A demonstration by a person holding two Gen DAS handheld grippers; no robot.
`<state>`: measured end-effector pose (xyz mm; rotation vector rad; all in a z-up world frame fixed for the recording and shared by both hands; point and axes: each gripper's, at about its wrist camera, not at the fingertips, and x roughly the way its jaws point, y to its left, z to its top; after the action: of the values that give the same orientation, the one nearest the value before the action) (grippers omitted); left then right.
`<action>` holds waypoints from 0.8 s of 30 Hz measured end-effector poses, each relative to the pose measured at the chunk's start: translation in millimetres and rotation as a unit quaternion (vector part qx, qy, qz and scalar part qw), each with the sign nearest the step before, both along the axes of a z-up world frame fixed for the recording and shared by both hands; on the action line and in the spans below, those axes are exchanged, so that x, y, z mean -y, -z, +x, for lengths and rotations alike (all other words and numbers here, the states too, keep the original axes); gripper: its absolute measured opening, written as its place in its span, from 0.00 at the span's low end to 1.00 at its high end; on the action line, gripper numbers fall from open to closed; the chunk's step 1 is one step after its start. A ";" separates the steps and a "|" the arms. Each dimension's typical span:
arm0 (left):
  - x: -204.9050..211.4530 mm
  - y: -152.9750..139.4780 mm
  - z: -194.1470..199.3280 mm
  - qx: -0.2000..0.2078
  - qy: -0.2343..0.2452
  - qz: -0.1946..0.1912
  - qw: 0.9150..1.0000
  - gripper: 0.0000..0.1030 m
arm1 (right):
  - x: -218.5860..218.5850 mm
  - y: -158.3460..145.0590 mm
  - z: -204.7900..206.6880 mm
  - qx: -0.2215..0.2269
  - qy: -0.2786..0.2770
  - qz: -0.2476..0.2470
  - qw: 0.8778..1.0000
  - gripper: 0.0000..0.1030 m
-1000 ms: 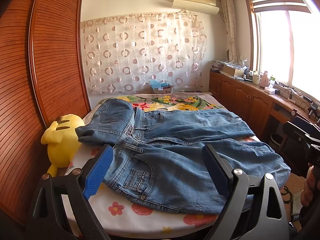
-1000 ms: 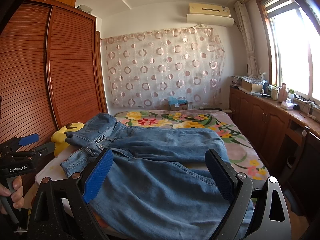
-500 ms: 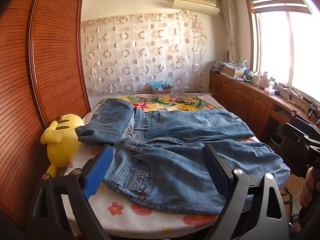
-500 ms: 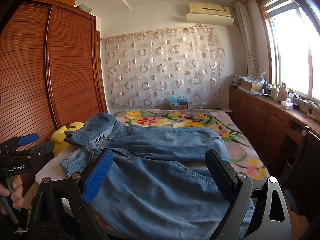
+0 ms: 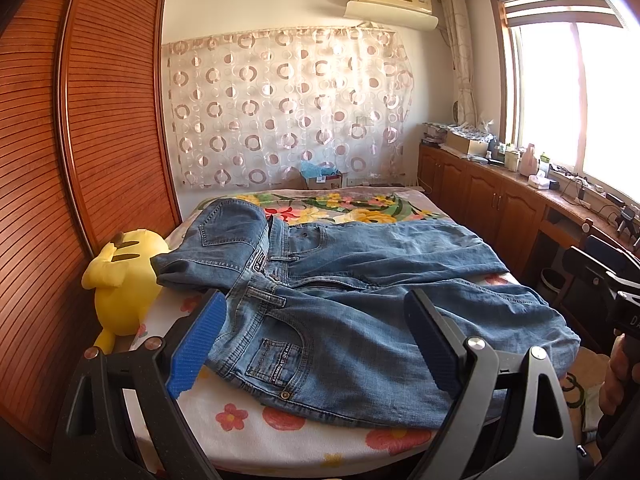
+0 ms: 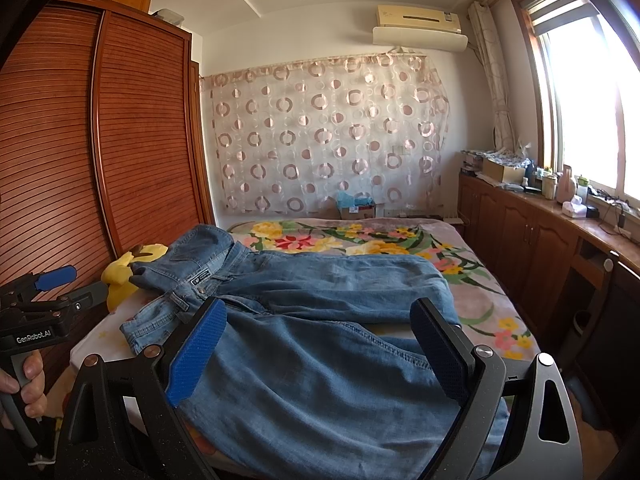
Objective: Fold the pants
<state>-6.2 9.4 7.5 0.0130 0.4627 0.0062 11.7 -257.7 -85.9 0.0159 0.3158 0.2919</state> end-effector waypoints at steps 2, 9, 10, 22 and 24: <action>-0.1 -0.2 -0.1 0.000 0.000 0.000 1.000 0.88 | 0.0 0.0 0.1 0.000 -0.001 0.000 1.000 0.91; 4.4 -0.9 -1.4 0.001 0.000 0.000 1.000 0.88 | 0.0 0.6 0.3 0.001 -0.001 0.000 1.000 0.91; 4.8 -0.6 -1.3 0.001 -0.001 0.000 1.000 0.88 | -0.1 0.3 0.3 0.000 0.000 0.000 1.000 0.91; 3.8 -1.8 -2.4 0.001 0.000 0.001 1.000 0.88 | -0.3 0.4 0.1 0.001 0.000 0.000 1.000 0.91; 4.5 -0.5 -1.6 0.000 0.000 0.000 1.000 0.88 | -0.3 0.3 0.1 0.001 -0.001 0.000 1.000 0.91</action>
<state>-7.8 4.9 8.0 0.0134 0.4622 0.0066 11.8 -257.4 -86.2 0.0162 0.3145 0.2931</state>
